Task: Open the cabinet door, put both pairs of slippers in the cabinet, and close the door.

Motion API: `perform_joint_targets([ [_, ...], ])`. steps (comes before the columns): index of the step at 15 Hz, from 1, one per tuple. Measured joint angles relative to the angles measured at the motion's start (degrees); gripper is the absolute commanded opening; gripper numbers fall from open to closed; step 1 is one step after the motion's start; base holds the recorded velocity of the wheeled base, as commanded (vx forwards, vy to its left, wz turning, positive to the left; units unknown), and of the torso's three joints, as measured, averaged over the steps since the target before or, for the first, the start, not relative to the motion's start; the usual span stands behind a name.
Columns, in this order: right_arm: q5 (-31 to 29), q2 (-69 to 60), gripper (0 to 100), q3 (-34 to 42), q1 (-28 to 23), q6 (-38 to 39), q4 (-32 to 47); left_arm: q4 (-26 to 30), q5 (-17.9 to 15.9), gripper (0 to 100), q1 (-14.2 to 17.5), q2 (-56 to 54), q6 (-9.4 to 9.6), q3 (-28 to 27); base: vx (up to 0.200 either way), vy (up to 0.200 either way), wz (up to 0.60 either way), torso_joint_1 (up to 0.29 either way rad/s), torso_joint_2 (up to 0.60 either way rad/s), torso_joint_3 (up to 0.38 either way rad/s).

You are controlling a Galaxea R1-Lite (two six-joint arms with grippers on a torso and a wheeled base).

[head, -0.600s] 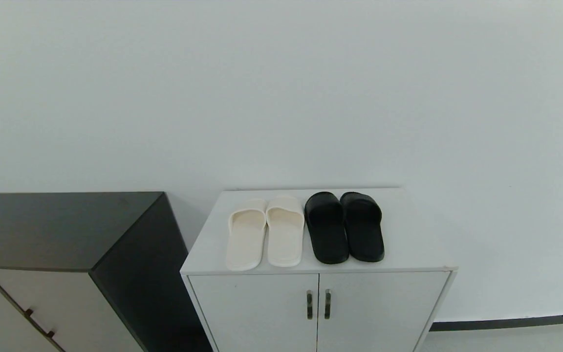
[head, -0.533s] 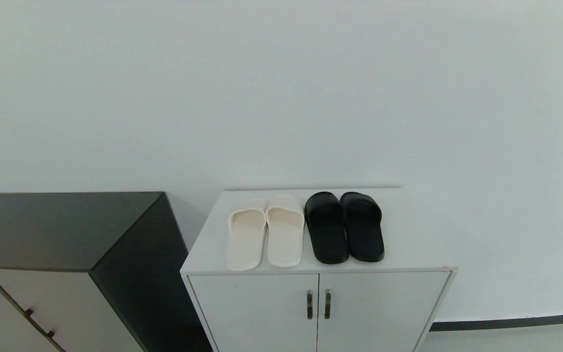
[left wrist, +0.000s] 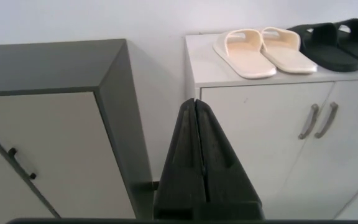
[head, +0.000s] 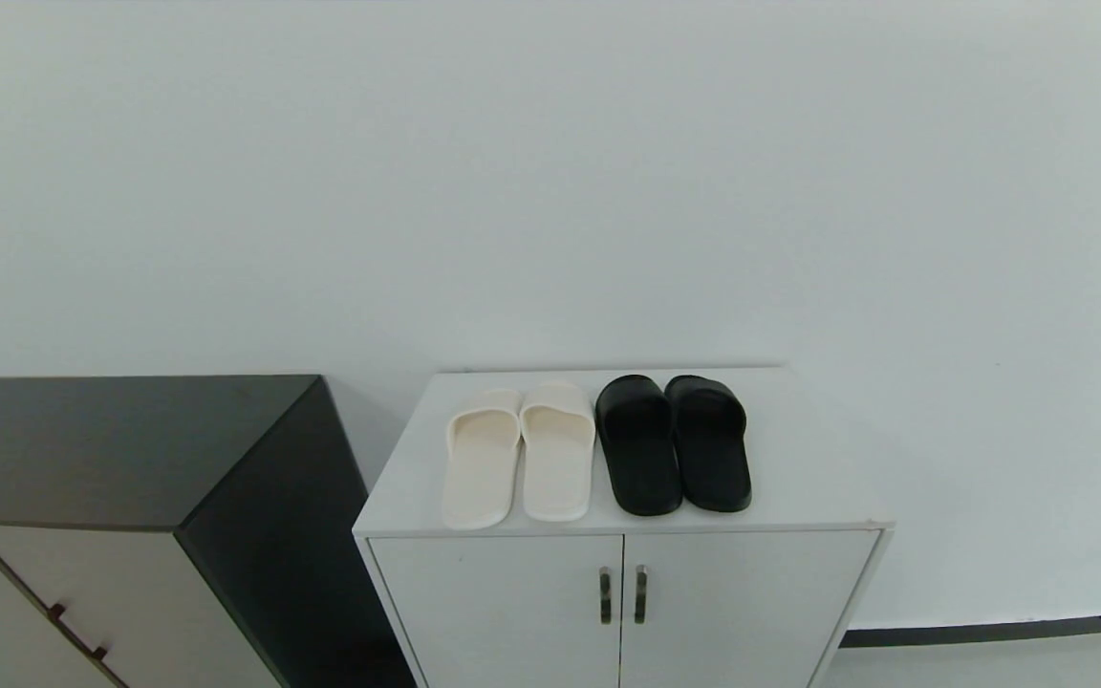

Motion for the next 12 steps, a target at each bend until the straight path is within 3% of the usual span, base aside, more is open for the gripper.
perform_joint_targets([
  [1,4.63,2.23,100,-1.43,-0.04,-0.4,1.43,0.0,-0.74,0,0.0,0.0,0.55,0.0,0.0,0.0,0.0,0.0,0.0,0.0],
  [3,7.94,8.57,100,-4.13,0.0,-0.43,2.15,0.02,-1.18,0,0.0,0.0,1.12,0.0,0.0,0.0,0.0,0.0,0.0,0.0],
  [5,9.39,16.43,100,-7.66,1.01,2.39,1.49,0.02,-1.18,0,0.0,0.0,1.15,0.0,0.0,0.0,0.0,0.0,0.0,0.0],
  [7,8.98,25.3,100,-12.01,5.16,6.58,-0.79,0.02,-1.18,0,0.0,0.0,1.15,0.0,0.0,0.0,0.0,0.0,0.0,0.0],
  [9,3.32,33.88,100,-15.54,13.97,9.69,-3.72,0.02,-1.18,0,0.0,0.0,1.21,0.0,0.0,0.0,0.0,0.0,0.0,0.0],
  [12,-12.25,45.56,100,-18.6,28.44,15.09,-12.5,0.05,-1.37,0,-0.02,0.0,1.12,0.0,0.0,0.0,0.0,0.0,0.0,0.0],
])
